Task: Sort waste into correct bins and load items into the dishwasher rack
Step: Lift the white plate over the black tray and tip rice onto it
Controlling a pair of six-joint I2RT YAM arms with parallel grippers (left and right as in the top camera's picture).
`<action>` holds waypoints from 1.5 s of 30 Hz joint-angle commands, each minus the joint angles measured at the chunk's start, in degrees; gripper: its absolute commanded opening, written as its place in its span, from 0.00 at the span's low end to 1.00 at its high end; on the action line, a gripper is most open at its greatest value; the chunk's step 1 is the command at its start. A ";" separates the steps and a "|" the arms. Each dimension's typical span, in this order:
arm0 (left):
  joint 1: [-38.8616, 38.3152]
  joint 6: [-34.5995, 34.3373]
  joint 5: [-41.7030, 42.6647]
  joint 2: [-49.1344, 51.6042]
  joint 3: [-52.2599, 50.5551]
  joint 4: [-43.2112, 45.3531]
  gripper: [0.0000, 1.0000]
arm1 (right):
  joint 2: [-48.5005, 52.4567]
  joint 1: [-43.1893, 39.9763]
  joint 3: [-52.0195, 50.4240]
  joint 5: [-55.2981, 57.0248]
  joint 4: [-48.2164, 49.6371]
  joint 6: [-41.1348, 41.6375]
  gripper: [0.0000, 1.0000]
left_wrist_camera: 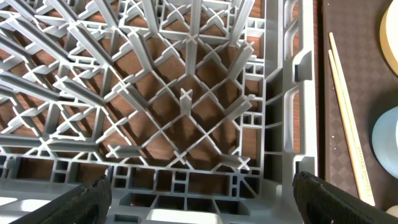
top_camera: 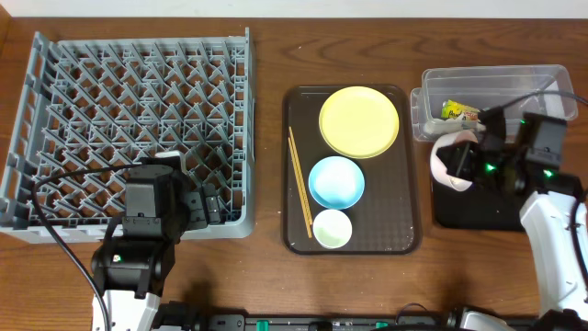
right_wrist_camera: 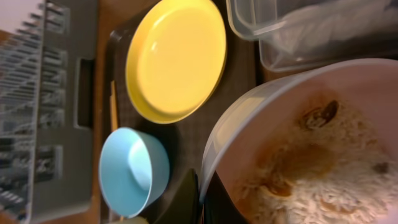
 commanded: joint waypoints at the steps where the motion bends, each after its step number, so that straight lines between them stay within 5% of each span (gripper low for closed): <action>1: 0.35 -0.79 -0.28 0.00 1.20 0.22 0.95 | -0.26 -3.98 -3.04 -12.92 1.36 -5.84 0.01; 17: 0.35 -0.79 -0.28 0.00 1.20 0.22 0.95 | 9.68 -16.44 -12.76 -46.05 17.03 -5.86 0.01; 45: 0.35 -0.79 -0.28 0.00 1.20 0.22 0.95 | 14.80 -30.73 -12.74 -50.93 17.31 -2.49 0.01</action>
